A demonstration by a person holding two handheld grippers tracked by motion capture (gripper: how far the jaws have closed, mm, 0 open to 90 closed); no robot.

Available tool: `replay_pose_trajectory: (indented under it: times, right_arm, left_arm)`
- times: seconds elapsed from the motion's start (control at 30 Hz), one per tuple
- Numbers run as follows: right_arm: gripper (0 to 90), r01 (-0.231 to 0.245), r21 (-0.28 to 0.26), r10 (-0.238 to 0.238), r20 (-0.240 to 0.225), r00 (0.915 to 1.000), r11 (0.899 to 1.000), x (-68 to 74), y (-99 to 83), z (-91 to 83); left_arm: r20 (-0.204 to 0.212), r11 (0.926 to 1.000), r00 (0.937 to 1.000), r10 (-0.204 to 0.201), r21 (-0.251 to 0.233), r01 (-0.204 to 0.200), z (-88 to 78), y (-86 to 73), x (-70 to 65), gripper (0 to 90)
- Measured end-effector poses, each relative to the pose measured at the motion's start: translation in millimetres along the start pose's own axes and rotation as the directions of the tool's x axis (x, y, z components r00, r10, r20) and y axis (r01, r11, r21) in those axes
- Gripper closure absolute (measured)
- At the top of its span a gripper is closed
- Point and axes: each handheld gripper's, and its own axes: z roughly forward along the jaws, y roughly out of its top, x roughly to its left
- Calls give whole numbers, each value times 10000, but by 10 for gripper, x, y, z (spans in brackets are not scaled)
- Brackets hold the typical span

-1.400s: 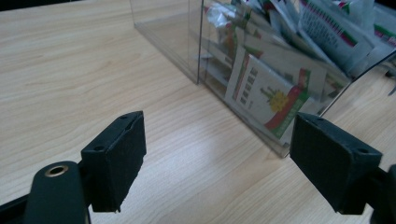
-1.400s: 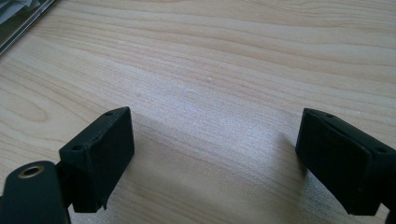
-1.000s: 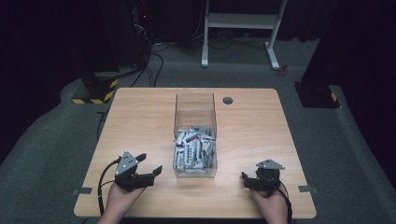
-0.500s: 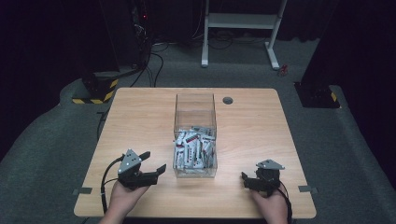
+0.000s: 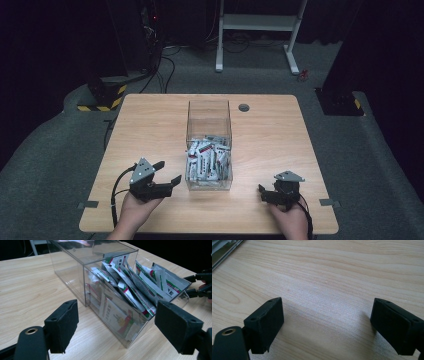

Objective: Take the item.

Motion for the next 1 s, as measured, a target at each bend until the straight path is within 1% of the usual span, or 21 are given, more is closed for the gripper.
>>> replay_pose_trajectory:
  times: [0.03, 0.33, 0.53, 0.73, 1.0]
  right_arm:
    - [112, 1, 2, -1, 0, 10000, 10000, 0, 0, 0]
    - [114, 0, -5, 0, -9, 10000, 10000, 2, 0, 0]
    - [115, 9, -11, -9, -15, 10000, 10000, 2, -1, -1]
    - [115, 18, -10, -18, -25, 10000, 10000, 2, -1, -1]
    - [116, 71, -13, -71, -37, 10000, 10000, 0, -2, -1]
  left_arm:
    - [52, 10000, 10000, -46, 9, 46, 7, 10, -12, 195]
    - [122, 9999, 9998, 129, 48, -129, 36, 66, -55, 197]
    - [207, 9999, 9997, 116, 62, -117, 67, 100, -80, 201]
    - [263, 9997, 9994, 212, 99, -214, 96, 127, -108, 203]
    - [365, 9997, 9992, 192, 118, -196, 139, 158, -135, 205]
